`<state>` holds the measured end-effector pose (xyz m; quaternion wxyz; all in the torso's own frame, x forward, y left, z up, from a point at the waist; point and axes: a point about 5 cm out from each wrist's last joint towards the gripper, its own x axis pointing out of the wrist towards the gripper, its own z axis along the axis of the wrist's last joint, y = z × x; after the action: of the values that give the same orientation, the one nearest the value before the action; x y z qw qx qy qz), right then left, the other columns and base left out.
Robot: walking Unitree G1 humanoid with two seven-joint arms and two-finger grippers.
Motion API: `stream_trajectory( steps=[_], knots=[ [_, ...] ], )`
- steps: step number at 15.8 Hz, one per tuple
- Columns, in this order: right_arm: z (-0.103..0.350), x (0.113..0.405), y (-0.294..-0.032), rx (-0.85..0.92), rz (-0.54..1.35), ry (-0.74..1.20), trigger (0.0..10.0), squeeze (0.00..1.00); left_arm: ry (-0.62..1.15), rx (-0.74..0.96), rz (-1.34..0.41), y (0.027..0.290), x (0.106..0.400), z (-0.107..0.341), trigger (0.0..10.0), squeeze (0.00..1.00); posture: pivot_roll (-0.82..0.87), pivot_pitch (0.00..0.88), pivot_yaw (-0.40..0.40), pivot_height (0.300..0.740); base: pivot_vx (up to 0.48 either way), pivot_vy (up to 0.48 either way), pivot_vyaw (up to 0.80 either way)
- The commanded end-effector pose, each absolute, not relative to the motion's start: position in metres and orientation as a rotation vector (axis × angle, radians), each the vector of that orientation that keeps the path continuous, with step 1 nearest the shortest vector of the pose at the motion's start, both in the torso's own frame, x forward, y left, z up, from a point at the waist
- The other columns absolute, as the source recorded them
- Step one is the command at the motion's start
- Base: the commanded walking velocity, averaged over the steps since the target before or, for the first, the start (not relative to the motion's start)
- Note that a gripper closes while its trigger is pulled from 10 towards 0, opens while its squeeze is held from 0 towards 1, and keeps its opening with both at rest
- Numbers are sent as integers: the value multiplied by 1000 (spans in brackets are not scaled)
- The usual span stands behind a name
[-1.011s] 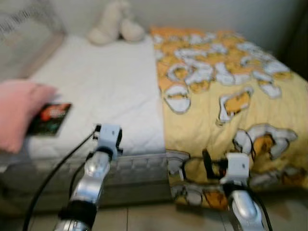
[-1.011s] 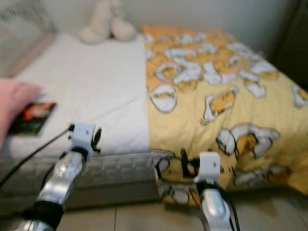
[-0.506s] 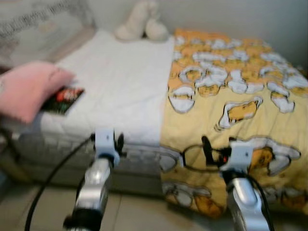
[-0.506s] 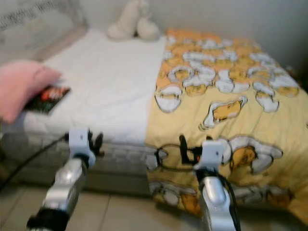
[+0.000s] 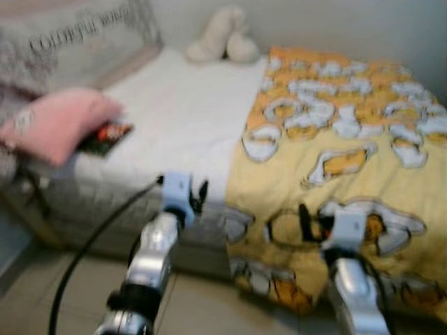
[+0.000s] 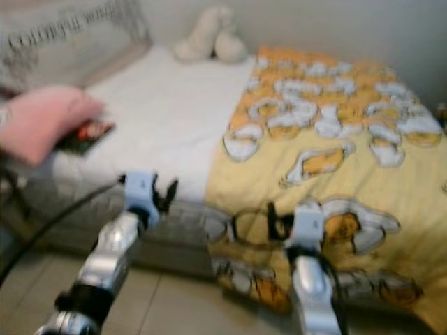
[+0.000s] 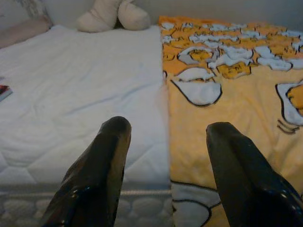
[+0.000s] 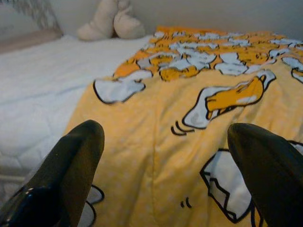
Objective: Clean up the room
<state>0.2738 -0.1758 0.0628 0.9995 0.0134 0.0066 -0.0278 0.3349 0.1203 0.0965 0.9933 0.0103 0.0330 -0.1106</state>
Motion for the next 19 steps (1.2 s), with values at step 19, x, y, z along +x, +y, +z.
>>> stream_trajectory(
  steps=[19],
  knots=[
    [57,285,-180,-35,-53,53,10000,0,25,59,-194,133,324,92,10000,0,134,79,33,740,480,0,0]
  ],
)
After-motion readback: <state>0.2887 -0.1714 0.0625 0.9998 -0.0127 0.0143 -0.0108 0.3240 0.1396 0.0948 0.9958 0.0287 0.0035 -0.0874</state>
